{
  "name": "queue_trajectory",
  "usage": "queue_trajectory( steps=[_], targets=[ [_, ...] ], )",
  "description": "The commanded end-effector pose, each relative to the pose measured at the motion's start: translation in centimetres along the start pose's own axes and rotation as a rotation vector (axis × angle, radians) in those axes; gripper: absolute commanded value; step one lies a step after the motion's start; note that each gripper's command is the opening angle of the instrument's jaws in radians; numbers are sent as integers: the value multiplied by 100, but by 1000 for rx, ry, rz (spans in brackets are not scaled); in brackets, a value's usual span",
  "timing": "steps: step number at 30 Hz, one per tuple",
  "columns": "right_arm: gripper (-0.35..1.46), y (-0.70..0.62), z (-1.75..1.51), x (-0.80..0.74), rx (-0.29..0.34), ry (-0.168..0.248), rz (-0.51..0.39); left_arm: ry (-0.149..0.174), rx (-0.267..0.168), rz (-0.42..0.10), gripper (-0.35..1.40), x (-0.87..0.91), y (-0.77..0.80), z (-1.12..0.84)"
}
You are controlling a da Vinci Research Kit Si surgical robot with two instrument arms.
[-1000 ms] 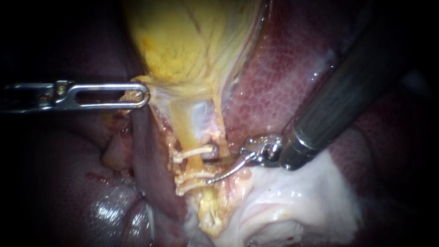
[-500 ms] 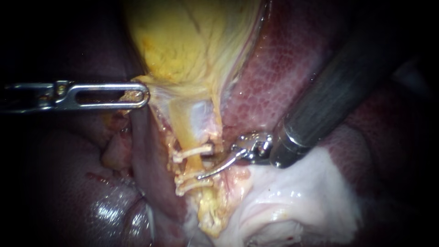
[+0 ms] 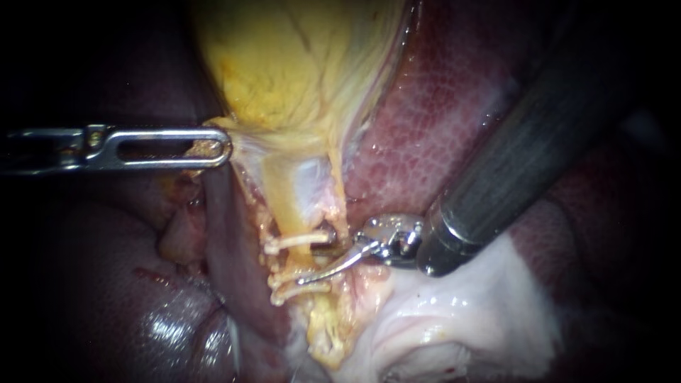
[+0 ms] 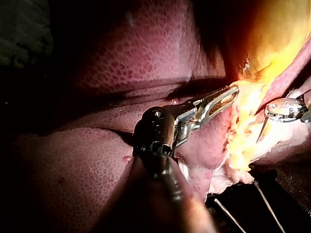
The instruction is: Go to the cutting position left tube
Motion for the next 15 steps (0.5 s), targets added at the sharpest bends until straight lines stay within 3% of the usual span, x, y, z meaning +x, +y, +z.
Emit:
queue_trajectory(
  steps=[1,15],
  targets=[
    [126,-1,3,-2,4,-5,-2,0,0,0,-35,0,0,0],
    [125,6,29,-1,21,-21,-8,0,0,-1,-35,0,0,1]
  ],
)
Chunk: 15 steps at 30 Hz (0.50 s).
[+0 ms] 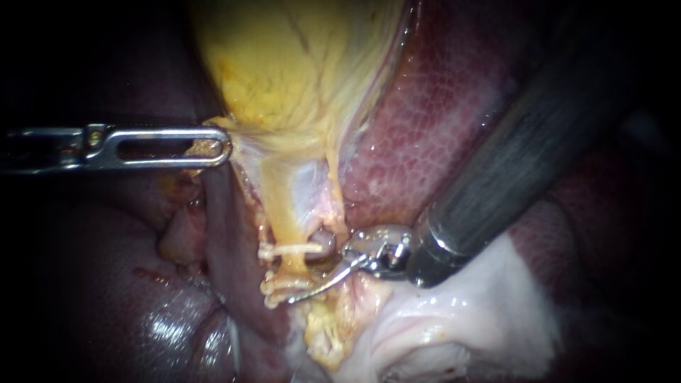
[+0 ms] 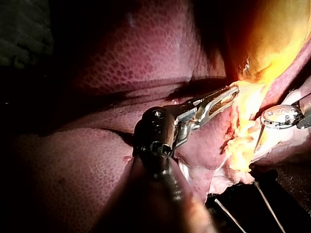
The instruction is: Go to the cutting position left tube
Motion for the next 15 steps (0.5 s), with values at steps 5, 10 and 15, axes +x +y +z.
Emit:
queue_trajectory(
  steps=[5,10,15],
  targets=[
    [121,5,8,6,-6,3,2,-1,-1,-1,-35,0,0,1],
    [116,10,20,14,-6,21,3,-1,-1,-1,-35,0,0,1],
    [116,15,21,14,-17,27,3,-1,-1,-1,-35,0,0,1]
  ],
)
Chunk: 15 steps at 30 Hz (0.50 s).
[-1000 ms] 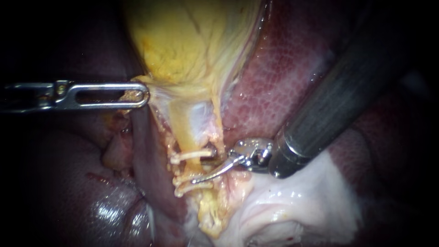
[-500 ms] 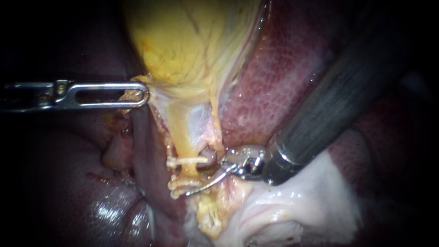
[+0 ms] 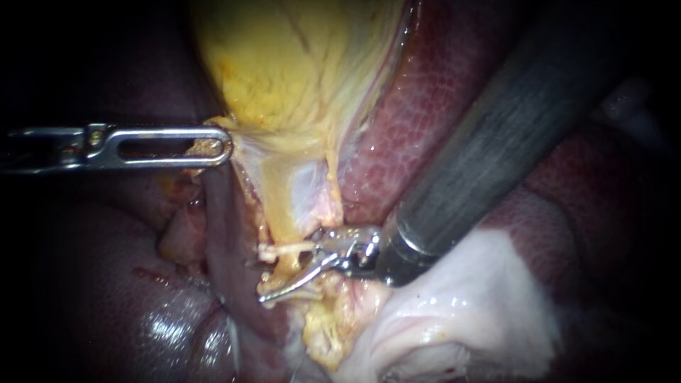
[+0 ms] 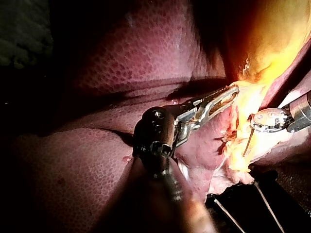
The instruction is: Go to the cutting position left tube
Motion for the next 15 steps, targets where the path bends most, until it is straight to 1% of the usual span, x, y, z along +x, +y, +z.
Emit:
queue_trajectory(
  steps=[1,4,15],
  targets=[
    [116,2,-2,-1,-4,2,-1,0,-1,0,-35,0,0,0],
    [118,4,-3,-1,-9,5,-1,0,-1,0,-35,0,0,0],
    [120,4,-3,-1,-12,7,-1,0,-2,0,-35,0,-1,1]
  ],
)
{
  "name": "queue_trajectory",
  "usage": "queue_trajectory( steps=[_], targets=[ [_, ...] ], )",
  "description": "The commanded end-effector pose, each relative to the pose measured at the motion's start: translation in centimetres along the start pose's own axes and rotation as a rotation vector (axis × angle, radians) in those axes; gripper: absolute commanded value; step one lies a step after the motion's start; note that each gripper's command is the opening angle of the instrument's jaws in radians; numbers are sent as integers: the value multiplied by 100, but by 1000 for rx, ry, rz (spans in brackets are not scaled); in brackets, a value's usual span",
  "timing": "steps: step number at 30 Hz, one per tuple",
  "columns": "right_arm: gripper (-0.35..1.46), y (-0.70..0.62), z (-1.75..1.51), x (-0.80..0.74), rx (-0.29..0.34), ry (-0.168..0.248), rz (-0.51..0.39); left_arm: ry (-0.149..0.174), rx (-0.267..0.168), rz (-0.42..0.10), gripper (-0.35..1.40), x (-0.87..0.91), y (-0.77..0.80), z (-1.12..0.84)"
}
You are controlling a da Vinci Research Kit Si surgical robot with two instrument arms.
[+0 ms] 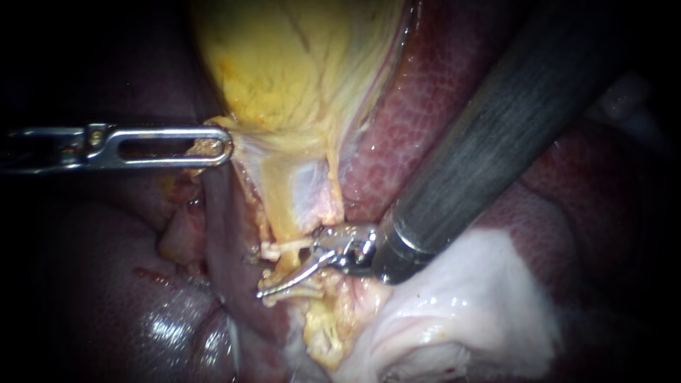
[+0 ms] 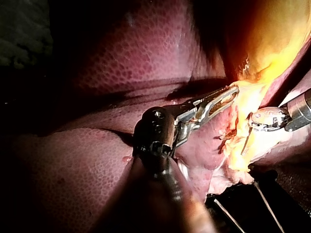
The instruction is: Go to the cutting position left tube
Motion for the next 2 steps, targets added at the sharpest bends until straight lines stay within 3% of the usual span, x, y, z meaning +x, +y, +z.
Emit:
queue_trajectory(
  steps=[1,2],
  targets=[
    [120,0,0,0,-2,2,0,0,0,0,-35,0,0,0],
    [121,0,0,0,-5,3,0,0,0,0,-35,0,0,0]
  ],
)
